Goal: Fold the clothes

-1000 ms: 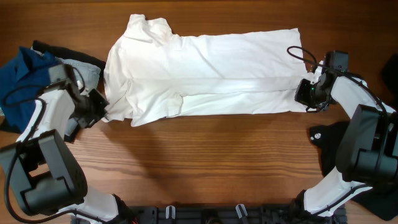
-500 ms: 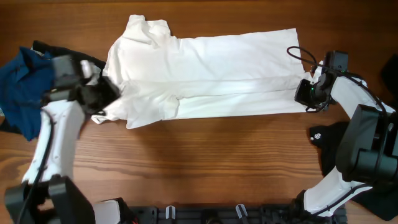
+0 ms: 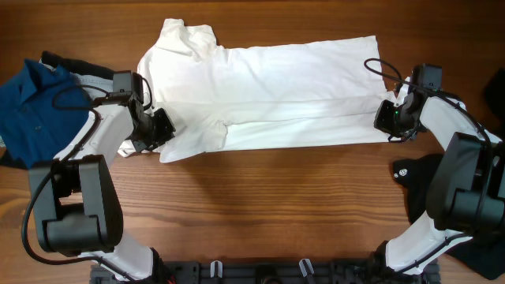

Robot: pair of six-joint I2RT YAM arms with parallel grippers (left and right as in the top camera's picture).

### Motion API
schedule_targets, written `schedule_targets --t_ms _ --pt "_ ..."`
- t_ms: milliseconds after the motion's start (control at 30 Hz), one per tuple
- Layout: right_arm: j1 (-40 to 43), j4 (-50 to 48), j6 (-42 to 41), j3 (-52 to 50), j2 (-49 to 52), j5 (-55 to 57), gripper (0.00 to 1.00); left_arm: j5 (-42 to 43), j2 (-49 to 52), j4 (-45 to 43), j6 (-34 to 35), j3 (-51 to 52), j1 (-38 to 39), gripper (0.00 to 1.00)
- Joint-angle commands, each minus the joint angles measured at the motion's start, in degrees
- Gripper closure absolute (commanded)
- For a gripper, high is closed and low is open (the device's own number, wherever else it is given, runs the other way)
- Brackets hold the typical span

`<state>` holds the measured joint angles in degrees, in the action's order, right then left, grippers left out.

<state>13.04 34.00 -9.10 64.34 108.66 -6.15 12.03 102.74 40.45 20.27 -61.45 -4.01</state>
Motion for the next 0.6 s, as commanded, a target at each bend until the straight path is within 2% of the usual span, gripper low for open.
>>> schedule_targets --t_ms 0,100,200,333,367,433,500,567 --pt "-0.3 0.6 0.0 -2.2 4.7 1.8 0.90 1.1 -1.5 -2.5 -0.2 -1.2 -0.1 0.96" --pt "-0.3 0.6 0.0 -2.2 4.7 1.8 0.90 4.0 -2.1 -5.7 -0.3 -3.4 -0.6 0.96" --pt "-0.3 0.5 0.0 -2.2 4.7 1.8 0.90 3.5 -2.3 -7.4 -0.3 -8.1 -1.6 0.96" --pt "-0.3 0.3 0.0 -2.2 4.7 1.8 0.90 1.8 -2.1 -8.6 0.1 -8.9 -3.9 0.94" --pt "-0.3 0.2 -0.1 -2.2 4.7 1.8 0.90 1.8 -2.1 -8.6 0.1 -8.9 -3.9 0.85" --pt "-0.3 -0.1 -0.1 -2.2 4.7 1.8 0.90 1.9 -2.1 -8.3 0.1 -8.9 -3.6 0.62" --pt "-0.3 0.0 -0.1 -2.2 4.7 1.8 0.90 1.9 -2.1 -7.8 0.1 -8.9 -3.2 0.51" --pt "-0.3 -0.1 -0.1 -2.2 4.7 1.8 0.90 1.9 -2.1 -7.2 0.1 -8.9 -2.9 0.50"
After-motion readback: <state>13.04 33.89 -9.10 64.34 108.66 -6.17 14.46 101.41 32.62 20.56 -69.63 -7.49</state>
